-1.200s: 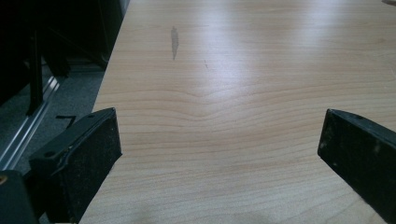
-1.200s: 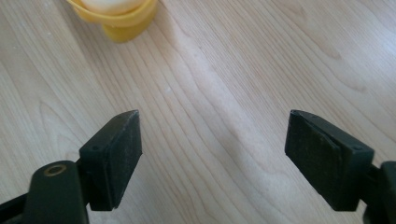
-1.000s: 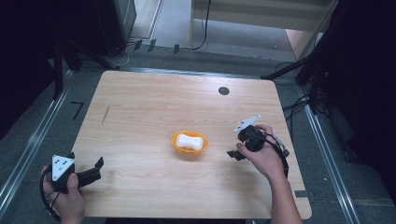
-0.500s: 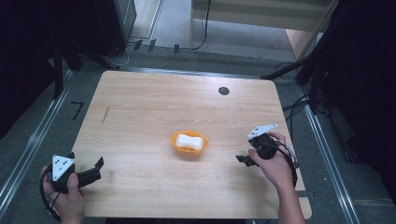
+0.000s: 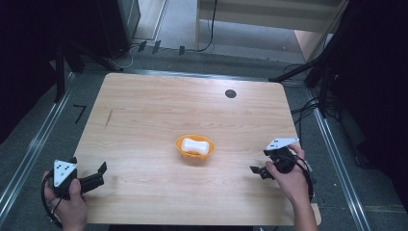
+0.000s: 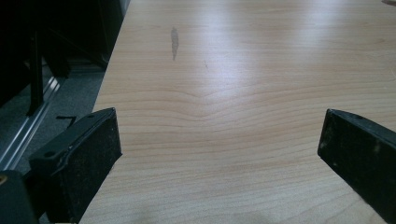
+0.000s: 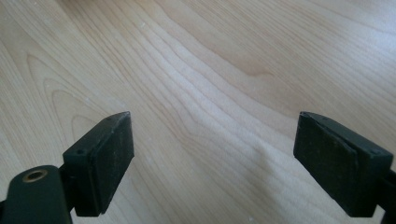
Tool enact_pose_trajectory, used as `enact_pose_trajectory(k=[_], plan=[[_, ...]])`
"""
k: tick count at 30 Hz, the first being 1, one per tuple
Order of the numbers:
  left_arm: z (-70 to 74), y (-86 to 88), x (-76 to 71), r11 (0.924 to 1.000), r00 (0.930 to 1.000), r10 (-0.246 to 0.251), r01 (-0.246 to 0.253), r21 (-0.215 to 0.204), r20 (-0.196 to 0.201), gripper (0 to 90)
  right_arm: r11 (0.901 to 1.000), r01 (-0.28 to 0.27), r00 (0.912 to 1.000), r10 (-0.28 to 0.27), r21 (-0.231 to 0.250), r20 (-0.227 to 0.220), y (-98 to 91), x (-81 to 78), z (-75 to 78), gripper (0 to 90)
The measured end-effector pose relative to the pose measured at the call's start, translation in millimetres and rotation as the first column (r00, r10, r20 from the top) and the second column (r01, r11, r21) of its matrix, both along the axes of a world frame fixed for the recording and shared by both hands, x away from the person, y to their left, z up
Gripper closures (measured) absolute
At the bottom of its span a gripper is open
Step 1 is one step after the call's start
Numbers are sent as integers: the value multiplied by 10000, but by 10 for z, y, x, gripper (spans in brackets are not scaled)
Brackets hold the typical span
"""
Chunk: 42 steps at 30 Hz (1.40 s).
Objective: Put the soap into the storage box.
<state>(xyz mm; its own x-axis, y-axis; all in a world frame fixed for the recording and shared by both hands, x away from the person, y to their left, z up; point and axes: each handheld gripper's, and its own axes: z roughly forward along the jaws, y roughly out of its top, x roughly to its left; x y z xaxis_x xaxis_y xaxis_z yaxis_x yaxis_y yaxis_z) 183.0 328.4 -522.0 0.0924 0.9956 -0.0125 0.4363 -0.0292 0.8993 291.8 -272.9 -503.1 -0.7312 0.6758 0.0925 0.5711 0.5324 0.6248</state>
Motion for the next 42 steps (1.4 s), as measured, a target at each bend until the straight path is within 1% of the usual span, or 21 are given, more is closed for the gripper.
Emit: enact_pose_trajectory(k=[1, 3, 8, 11, 13, 14, 20, 22, 24, 31, 35, 40, 42], plan=[[0, -1, -1, 10000, 10000, 10, -10, -1, -12, 0, 10000, 1, 10000, -1, 49, 47, -20, -10, -15, 128], [0, -1, -1, 10000, 10000, 11, -11, -6, -3, 0, 9998, 181, 9998, -181, 114, -19, -58, -43, -35, 112], [2, -1, -2, 10000, 10000, 11, -11, -4, -20, 0, 9985, 444, 9989, -448, 333, 132, -154, -113, -97, 91], [1, 0, -3, 10000, 10000, 13, -13, -16, -11, 0, 9971, 644, 9977, -652, 403, 191, -215, -155, -133, 35], [1, 0, -3, 10000, 10000, 15, -15, -19, -14, 0, 9953, 766, 9969, -777, 594, 154, -259, -186, -153, 16], [1, -1, -3, 10000, 10000, 17, -17, -15, -12, 0, 9949, 778, 9964, -797, 644, 276, -283, -198, -164, 13], [0, 0, -3, 10000, 10000, 7, -7, -27, 8, 0, 9867, 1134, 9920, -1191, 1169, 427, -407, -303, -213, 0], [1, -1, -3, 10000, 10000, 3, -3, -31, 11, 0, 9838, 1307, 9891, -1379, 1229, 522, -447, -340, -237, 0], [0, -1, -4, 10000, 10000, 3, -3, -28, 14, 0, 9793, 1431, 9872, -1516, 1432, 504, -484, -377, -259, 0], [0, -1, -5, 10000, 10000, -5, 5, -28, 28, 0, 9706, 1655, 9824, -1779, 1748, 577, -599, -503, -322, 0], [0, -1, -5, 10000, 10000, -8, 8, -21, 30, 0, 9656, 1888, 9774, -2024, 1791, 611, -669, -575, -351, 0], [1, -2, -5, 10000, 10000, 2, -2, -15, 31, 0, 9572, 2010, 9739, -2180, 2082, 624, -756, -649, -369, 0], [0, -1, -5, 10000, 10000, -1, 1, -19, 32, 0, 9533, 2122, 9711, -2302, 2148, 622, -781, -677, -379, 0]])
